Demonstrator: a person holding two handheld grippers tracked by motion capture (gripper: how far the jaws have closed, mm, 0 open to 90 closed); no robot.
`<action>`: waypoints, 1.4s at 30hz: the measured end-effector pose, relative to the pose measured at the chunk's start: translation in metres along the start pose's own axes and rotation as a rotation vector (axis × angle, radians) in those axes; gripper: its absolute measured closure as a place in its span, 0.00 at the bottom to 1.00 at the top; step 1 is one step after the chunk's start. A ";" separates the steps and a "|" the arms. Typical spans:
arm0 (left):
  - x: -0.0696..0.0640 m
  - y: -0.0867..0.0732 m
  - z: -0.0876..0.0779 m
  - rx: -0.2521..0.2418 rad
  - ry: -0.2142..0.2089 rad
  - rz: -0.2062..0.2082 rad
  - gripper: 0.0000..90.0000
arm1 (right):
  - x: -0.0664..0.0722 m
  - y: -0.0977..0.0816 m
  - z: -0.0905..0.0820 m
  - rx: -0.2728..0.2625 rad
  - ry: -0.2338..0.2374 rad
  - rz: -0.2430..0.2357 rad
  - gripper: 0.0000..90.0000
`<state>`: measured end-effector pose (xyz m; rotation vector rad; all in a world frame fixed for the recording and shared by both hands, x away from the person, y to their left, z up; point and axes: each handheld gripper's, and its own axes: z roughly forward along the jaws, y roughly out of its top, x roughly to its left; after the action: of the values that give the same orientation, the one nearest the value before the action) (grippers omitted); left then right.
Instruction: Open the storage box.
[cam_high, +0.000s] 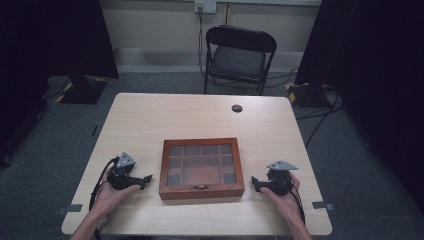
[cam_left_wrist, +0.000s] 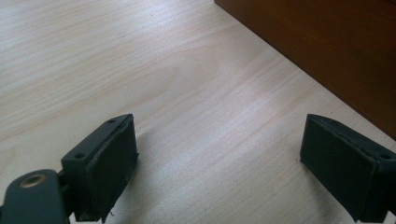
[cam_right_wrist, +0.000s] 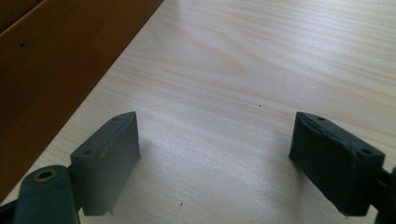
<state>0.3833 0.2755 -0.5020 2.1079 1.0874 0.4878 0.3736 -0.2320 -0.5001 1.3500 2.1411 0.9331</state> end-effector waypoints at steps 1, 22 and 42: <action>0.000 0.000 0.000 0.000 0.000 -0.001 0.11 | 0.000 0.000 0.000 0.000 0.000 0.000 0.17; 0.000 0.000 0.000 0.003 -0.001 -0.003 0.11 | -0.006 0.008 -0.013 -0.005 0.032 0.055 0.23; 0.000 0.000 0.000 0.001 0.000 -0.006 0.11 | 0.008 0.038 -0.049 -0.086 0.183 -0.035 0.39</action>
<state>0.3837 0.2753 -0.5021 2.1046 1.0940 0.4850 0.3603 -0.2287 -0.4392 1.2234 2.2221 1.1606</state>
